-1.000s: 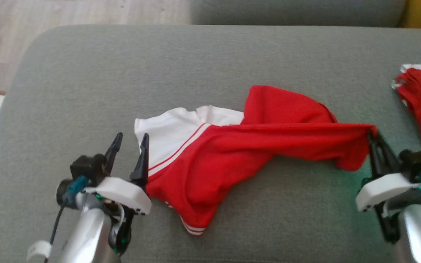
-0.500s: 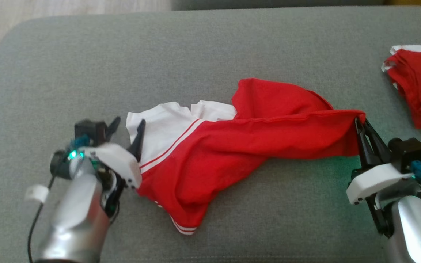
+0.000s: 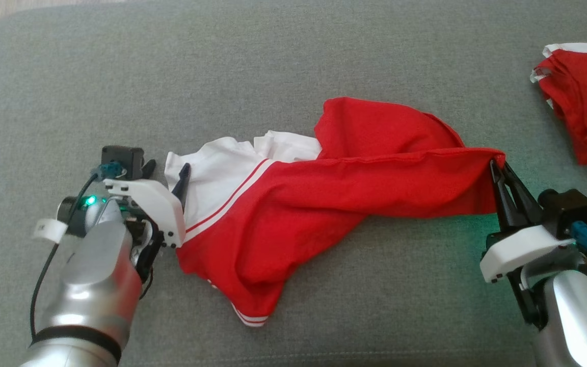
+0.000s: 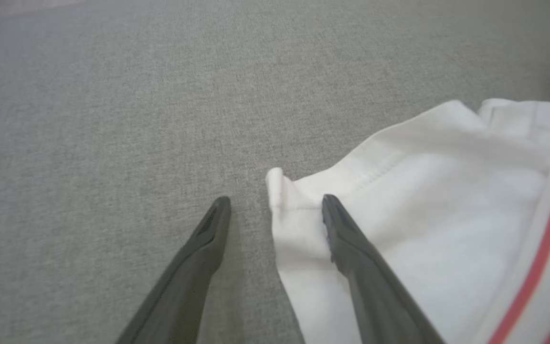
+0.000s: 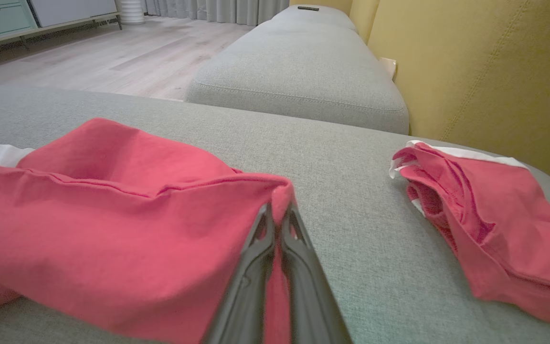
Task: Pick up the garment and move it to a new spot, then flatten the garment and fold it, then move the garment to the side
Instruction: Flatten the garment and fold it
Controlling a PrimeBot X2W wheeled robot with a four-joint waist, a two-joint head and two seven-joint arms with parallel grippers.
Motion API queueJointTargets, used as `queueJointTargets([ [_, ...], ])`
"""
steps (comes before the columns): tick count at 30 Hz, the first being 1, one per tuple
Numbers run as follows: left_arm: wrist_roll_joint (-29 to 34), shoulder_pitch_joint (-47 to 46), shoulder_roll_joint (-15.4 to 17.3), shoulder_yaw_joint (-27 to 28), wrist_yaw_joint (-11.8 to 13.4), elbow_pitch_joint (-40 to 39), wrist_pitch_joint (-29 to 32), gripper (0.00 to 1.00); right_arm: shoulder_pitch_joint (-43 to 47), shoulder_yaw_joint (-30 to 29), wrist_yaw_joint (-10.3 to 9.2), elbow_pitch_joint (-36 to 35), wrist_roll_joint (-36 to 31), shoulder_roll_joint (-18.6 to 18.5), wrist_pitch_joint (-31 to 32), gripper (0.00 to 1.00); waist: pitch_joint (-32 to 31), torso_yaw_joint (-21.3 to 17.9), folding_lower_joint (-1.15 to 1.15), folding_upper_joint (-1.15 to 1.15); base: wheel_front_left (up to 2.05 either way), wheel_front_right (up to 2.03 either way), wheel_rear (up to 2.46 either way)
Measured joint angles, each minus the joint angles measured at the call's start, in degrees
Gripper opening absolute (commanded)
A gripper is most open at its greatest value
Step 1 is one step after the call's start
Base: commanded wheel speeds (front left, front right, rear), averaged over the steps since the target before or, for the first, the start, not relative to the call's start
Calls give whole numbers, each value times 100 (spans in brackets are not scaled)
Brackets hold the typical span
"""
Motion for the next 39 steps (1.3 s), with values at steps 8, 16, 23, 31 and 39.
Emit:
queueJointTargets([
  [8,-45,-226,-2,-40,-9,380,-92,100,-8,14,0,-5,0,-4,1,0,19,-46,0,0,0,0,0],
  [16,-485,-310,-162,-461,-68,398,-114,0,-102,31,0,-1,0,-35,0,0,5,-26,0,0,0,0,0],
  [23,-860,-176,40,-840,-69,-93,-664,0,-124,145,0,33,-1,-225,-8,0,-240,65,0,0,0,0,0],
  [31,-845,-141,546,-704,-68,-1619,-857,0,-668,381,0,31,97,-681,-64,0,-627,167,0,0,0,0,0],
  [39,-300,-108,1028,34,32,-4014,-899,0,-2060,895,0,174,266,-1296,-218,0,-1059,194,-1,0,0,0,0],
])
